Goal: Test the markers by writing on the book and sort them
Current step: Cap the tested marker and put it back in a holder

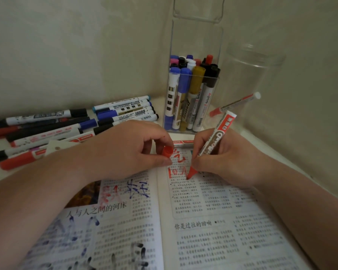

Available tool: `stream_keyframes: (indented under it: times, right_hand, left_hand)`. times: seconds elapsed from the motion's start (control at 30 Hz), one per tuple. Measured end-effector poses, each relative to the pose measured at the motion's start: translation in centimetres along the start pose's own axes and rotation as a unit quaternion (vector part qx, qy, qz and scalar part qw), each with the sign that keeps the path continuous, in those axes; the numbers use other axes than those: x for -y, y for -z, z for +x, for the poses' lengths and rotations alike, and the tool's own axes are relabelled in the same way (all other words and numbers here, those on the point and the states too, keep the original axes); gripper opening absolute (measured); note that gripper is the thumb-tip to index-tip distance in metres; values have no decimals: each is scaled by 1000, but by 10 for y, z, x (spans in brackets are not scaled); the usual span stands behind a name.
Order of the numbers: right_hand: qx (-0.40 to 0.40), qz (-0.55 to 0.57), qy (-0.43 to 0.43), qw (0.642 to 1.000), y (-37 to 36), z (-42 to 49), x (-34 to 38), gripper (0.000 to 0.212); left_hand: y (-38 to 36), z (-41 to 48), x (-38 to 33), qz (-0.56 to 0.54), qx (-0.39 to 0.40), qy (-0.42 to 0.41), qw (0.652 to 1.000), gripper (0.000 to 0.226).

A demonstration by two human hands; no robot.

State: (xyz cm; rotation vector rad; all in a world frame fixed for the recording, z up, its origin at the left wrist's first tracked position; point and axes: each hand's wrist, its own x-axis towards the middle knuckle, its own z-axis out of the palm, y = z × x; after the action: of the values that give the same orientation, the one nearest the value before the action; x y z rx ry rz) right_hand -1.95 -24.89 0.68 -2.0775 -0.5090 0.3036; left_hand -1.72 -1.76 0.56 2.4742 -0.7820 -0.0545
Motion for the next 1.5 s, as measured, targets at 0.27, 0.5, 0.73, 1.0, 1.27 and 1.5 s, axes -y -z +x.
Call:
stream_keyframes:
  times: [0.27, 0.5, 0.73, 1.0, 1.27, 1.5]
  right_hand:
    - [-114, 177, 63, 976, 6, 1, -6, 9]
    - [-99, 130, 109, 980, -2, 0, 2, 10]
    - [-50, -19, 74, 996, -14, 6, 1, 16]
    - [-147, -1, 146, 978, -14, 4, 4, 17]
    - [-162, -20, 102, 981, -24, 9, 9, 7]
    - [-160, -74, 140, 974, -27, 3, -1, 15]
  left_hand:
    - [-3, 1, -4, -9, 0, 4, 1000, 21]
    - [-5, 4, -11, -66, 7, -3, 998, 13]
    - [-8, 5, -4, -76, -6, 9, 997, 23]
    - [-9, 5, -6, -108, 3, 67, 992, 20]
    - [-10, 5, -5, -135, -11, 57, 989, 29]
    - [-13, 4, -5, -124, -9, 5, 992, 18]
